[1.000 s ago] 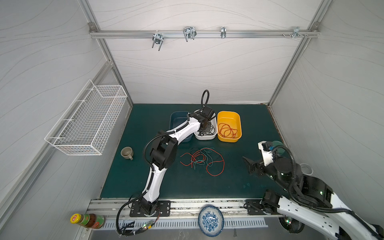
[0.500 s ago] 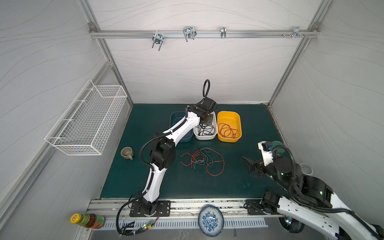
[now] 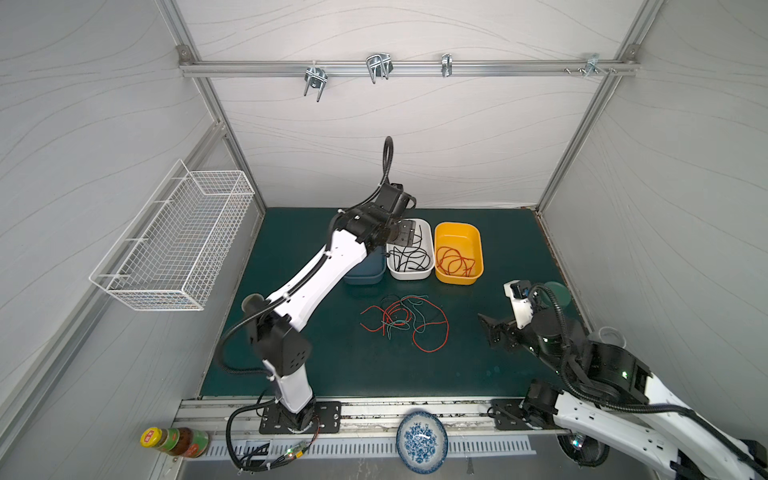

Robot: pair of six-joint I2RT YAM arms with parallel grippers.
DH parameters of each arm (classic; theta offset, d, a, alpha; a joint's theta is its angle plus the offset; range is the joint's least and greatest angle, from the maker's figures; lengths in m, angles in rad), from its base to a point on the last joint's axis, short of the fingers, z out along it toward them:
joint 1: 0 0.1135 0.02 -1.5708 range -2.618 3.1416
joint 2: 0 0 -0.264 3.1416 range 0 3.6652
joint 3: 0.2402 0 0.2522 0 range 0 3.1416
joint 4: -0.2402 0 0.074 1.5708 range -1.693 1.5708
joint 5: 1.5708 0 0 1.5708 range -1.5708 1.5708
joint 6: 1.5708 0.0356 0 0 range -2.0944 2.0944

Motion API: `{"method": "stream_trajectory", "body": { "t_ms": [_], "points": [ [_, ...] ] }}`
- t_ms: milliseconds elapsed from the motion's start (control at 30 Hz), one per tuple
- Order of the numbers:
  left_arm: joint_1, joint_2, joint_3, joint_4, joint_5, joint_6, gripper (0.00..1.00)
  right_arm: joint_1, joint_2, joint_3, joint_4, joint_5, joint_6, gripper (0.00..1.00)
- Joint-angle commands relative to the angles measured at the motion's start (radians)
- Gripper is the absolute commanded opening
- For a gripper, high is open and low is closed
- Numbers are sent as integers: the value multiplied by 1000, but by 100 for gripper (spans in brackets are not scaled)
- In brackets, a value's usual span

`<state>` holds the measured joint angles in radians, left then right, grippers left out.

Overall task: Untangle the cables
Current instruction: 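Withdraw the left gripper and lower both grippers toward the cable pile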

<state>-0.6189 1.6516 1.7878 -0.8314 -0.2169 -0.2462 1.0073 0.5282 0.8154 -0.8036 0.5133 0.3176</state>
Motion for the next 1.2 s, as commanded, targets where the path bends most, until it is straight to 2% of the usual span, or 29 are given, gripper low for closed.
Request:
{"method": "stream_trajectory", "body": {
  "t_ms": [0,133,233,300,400,533,667,833,1167],
  "points": [
    [0,-120,-128,-5,9,-15,83,-4,28,29,-44,-1,24,99],
    [-2,-313,-328,-22,-26,-49,85,-6,69,41,-63,-11,32,99],
    [-3,-449,-485,-12,-63,-92,99,-7,95,58,-70,-28,35,99],
    [-5,-524,-568,-12,-72,-109,99,-6,103,69,-77,-28,41,99],
    [-6,-623,-691,2,-86,-151,99,-7,104,70,-90,-18,116,99],
    [-5,-720,-797,25,-134,-149,100,-14,135,28,-30,-154,155,99],
    [-5,-792,-896,70,-208,-100,100,-27,254,14,-40,-219,239,99],
    [-5,-858,-1013,171,-223,-49,100,-35,358,-50,36,-301,287,99],
    [-5,-850,-1015,133,-243,-76,100,-52,471,-164,256,-364,351,99]
  ]
}}
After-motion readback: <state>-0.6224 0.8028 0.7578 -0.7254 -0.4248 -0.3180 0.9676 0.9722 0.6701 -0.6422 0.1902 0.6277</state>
